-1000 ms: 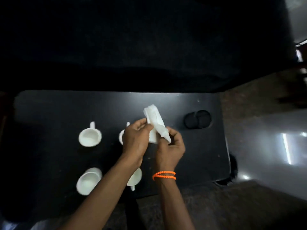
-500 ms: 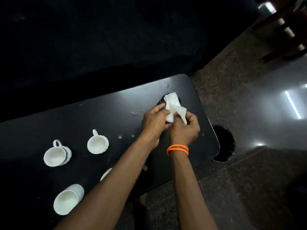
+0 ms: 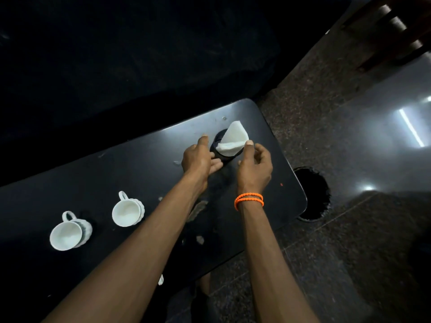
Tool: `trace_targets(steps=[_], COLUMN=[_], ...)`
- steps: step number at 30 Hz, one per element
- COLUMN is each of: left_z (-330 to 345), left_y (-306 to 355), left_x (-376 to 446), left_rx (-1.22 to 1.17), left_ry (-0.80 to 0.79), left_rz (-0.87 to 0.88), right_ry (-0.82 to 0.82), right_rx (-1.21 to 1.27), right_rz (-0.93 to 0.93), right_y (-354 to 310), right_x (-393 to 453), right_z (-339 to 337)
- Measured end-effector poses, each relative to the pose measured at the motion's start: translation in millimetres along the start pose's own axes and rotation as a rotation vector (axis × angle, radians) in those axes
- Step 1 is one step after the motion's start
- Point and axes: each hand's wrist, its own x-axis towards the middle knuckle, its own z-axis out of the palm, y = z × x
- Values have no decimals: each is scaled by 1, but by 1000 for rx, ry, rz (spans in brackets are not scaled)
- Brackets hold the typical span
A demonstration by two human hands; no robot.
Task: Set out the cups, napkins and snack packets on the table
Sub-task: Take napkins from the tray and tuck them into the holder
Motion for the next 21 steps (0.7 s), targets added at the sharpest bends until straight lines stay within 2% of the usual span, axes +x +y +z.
trace_targets(steps=[4, 8, 13, 21], left_z=[0, 3, 5, -5], left_y=[-11, -20, -28, -48], left_x=[17, 25, 33, 7], left_rx=[177, 479, 411, 424], left_ry=[22, -74, -203, -88], left_rz=[96, 296, 308, 400], right_ry=[2, -31, -129, -71], right_rx=[60, 101, 188, 369], right_rz=[85, 189, 256, 297], right_y=[10, 19, 22, 32], right_x=[6, 15, 21, 14], right_z=[5, 9, 11, 1])
